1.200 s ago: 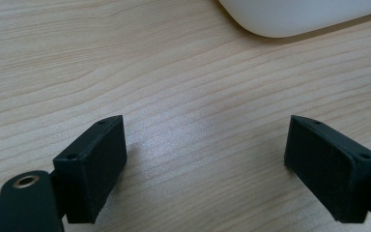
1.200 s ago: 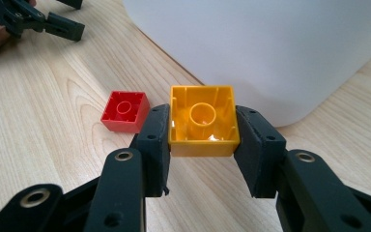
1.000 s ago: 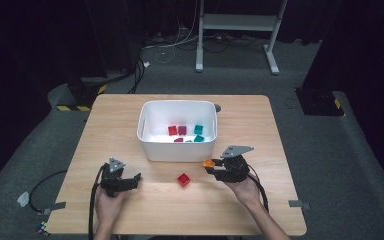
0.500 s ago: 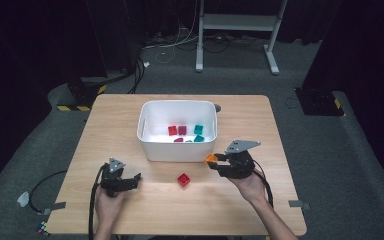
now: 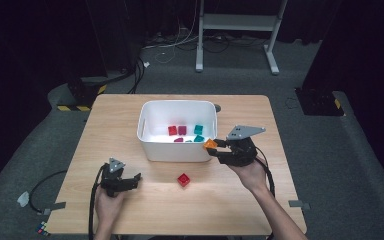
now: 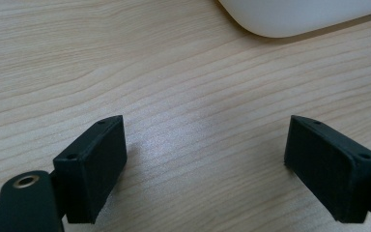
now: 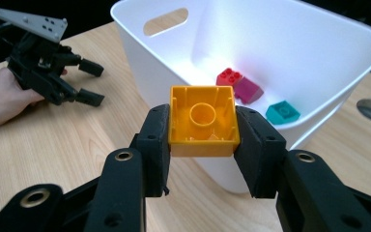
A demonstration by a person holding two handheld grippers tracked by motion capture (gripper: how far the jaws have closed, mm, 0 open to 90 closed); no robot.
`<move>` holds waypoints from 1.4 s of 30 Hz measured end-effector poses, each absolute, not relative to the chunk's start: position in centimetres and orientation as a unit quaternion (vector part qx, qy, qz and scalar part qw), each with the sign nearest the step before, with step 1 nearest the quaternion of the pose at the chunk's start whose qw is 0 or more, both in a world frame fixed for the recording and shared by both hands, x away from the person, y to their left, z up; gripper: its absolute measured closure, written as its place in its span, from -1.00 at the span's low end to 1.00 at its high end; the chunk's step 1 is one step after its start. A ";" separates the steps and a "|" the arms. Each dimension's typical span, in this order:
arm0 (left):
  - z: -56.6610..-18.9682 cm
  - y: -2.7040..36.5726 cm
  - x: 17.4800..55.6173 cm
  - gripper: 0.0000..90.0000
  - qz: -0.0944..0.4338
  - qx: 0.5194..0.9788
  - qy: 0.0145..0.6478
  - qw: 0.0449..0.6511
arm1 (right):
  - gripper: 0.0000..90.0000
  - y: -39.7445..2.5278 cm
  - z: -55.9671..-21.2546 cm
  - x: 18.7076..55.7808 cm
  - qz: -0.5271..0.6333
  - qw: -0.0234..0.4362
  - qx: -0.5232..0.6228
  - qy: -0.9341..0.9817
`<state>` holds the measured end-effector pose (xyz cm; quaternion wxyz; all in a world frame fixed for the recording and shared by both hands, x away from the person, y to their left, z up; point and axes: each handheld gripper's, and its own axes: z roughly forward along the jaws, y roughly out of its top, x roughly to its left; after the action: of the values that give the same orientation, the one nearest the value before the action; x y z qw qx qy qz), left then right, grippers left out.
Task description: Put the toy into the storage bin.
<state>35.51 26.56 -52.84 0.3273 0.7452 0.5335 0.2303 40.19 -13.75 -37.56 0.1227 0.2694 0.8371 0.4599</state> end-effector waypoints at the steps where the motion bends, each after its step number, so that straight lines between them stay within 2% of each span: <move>1: -52.8 26.6 35.5 -0.67 0.231 0.745 0.533 0.327 | 0.31 -13.7 -37.4 40.3 0.462 0.123 0.268 0.836; 17: -52.9 26.5 35.5 -0.67 0.230 0.743 0.535 0.329 | 0.31 -11.7 -34.4 44.2 0.472 0.113 0.279 0.829; 32: -52.9 26.6 35.5 -0.66 0.230 0.743 0.535 0.329 | 0.25 -9.3 -35.5 48.6 0.435 0.108 0.327 0.832; 34: -52.9 26.5 35.5 -0.66 0.230 0.743 0.535 0.329 | 0.15 -9.1 -35.8 48.8 0.432 0.110 0.333 0.831; 42: -52.9 26.5 35.5 -0.66 0.230 0.743 0.535 0.330 | 0.13 -9.3 -36.1 48.2 0.437 0.114 0.331 0.829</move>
<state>35.51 26.54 -52.86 0.3297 0.7430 0.5350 0.2302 48.21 -9.30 -36.06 0.1138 0.3307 0.8290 0.4365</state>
